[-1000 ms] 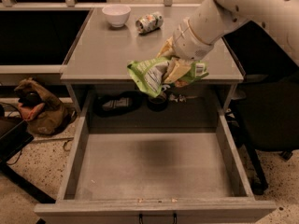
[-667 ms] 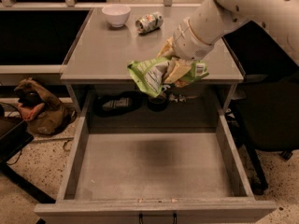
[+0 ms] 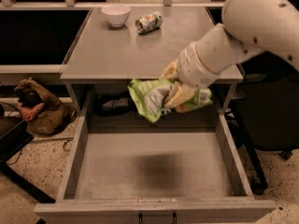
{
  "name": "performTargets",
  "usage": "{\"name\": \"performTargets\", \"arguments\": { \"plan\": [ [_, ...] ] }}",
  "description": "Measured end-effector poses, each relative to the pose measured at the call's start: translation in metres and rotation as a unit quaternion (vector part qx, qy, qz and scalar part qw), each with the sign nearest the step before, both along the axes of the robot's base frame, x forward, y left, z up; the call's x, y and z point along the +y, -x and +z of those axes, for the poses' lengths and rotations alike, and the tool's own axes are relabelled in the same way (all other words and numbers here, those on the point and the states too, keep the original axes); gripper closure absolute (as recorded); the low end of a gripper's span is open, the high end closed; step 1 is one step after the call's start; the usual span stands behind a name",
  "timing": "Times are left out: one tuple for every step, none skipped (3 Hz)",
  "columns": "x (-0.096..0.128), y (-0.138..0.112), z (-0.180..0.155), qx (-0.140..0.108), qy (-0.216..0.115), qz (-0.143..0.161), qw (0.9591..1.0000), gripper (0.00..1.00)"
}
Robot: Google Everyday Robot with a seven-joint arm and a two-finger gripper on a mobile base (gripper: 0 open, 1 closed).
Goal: Place green rice chip bag into top drawer
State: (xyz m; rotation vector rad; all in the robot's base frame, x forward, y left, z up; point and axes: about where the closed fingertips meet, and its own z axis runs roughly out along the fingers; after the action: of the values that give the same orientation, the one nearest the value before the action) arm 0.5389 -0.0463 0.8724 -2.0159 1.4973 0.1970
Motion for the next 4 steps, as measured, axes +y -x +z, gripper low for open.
{"name": "performTargets", "arguments": {
  "plan": [
    [0.009, 0.038, -0.038, 0.029, -0.044, 0.004, 0.9986, 1.0],
    [0.027, 0.058, -0.084, 0.072, -0.097, 0.045, 0.9917, 1.0],
    [0.027, 0.058, -0.084, 0.072, -0.097, 0.045, 0.9917, 1.0],
    [0.04, 0.057, -0.118, 0.084, -0.114, 0.064, 0.9879, 1.0]
  ]
}}
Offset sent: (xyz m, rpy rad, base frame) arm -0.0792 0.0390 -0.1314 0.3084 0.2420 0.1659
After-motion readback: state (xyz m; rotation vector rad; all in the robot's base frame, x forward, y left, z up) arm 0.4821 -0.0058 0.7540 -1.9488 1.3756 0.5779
